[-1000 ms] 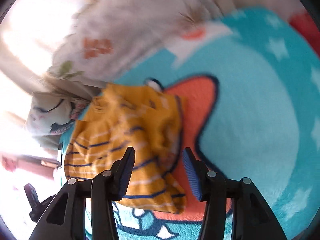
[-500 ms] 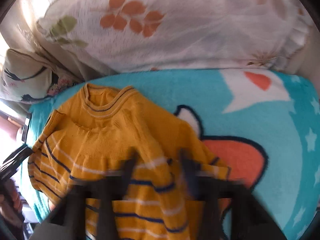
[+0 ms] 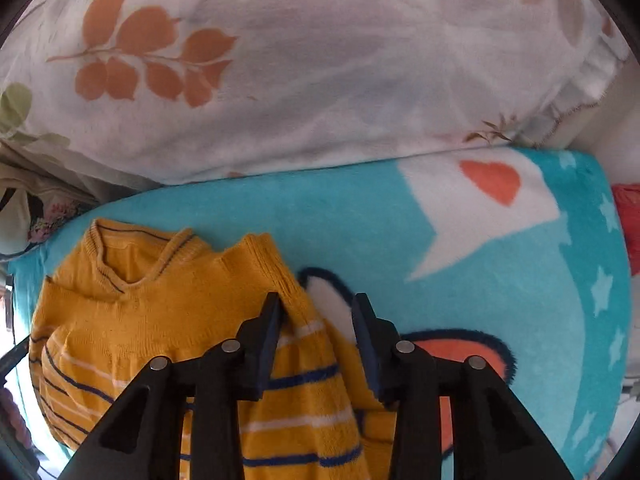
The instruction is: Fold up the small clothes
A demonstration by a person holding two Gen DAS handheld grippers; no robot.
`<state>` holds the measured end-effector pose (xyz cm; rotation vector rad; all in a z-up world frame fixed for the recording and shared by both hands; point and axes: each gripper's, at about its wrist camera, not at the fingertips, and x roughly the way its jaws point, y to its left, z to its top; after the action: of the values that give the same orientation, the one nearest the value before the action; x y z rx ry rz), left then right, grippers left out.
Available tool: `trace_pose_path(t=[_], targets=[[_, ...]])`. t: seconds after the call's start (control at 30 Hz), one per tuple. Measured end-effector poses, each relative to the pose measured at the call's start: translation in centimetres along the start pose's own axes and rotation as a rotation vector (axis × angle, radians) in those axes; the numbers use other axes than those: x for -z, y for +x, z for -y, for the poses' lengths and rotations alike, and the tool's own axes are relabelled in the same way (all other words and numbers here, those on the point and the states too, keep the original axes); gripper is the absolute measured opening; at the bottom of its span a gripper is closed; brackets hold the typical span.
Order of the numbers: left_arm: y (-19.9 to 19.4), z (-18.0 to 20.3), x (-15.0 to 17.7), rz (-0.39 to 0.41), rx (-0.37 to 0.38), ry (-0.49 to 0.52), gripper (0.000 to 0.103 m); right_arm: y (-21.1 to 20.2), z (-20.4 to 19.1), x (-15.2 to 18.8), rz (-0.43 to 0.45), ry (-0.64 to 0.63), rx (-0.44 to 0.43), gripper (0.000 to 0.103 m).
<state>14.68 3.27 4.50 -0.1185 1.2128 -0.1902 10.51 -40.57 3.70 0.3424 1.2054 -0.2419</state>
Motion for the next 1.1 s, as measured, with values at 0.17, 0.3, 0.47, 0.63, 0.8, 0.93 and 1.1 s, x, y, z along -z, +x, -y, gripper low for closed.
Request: trace_pose_path(t=[0.17, 0.3, 0.47, 0.63, 0.8, 0.93, 1.1], targets=[[-3.6, -0.2, 2.8, 0.075, 0.039, 0.037, 0.038, -7.1, 1.8, 3.1, 0.14, 0.072, -0.02, 0.04], [-4.4, -0.5, 5.1, 0.066, 0.056, 0.034, 0.044, -8.0, 1.3, 7.9, 0.093, 0.07, -0.16, 0.04], [-2.2, -1.9, 7.7, -0.022, 0.075, -0.031, 0.047, -3.4, 1.9, 10.7, -0.037, 0.07, -0.052, 0.04], [-0.8, -3.4, 8.8, -0.059, -0.118, -0.027, 0.04, -6.6, 0.1, 9.1, 0.047, 0.084, 0.006, 0.04], [-3.5, -7.0, 9.4, -0.01, 0.0, -0.161, 0.037, -9.4, -9.3, 9.1, 0.087, -0.083, -0.15, 0.059], [-6.3, -8.7, 10.5, 0.045, -0.007, -0.182, 0.038, -6.4, -19.5, 10.5, -0.065, -0.227, -0.301, 0.062], [-8.8, -11.6, 12.8, 0.068, 0.024, -0.253, 0.038, -1.2, -29.4, 12.0, -0.127, -0.326, -0.188, 0.07]])
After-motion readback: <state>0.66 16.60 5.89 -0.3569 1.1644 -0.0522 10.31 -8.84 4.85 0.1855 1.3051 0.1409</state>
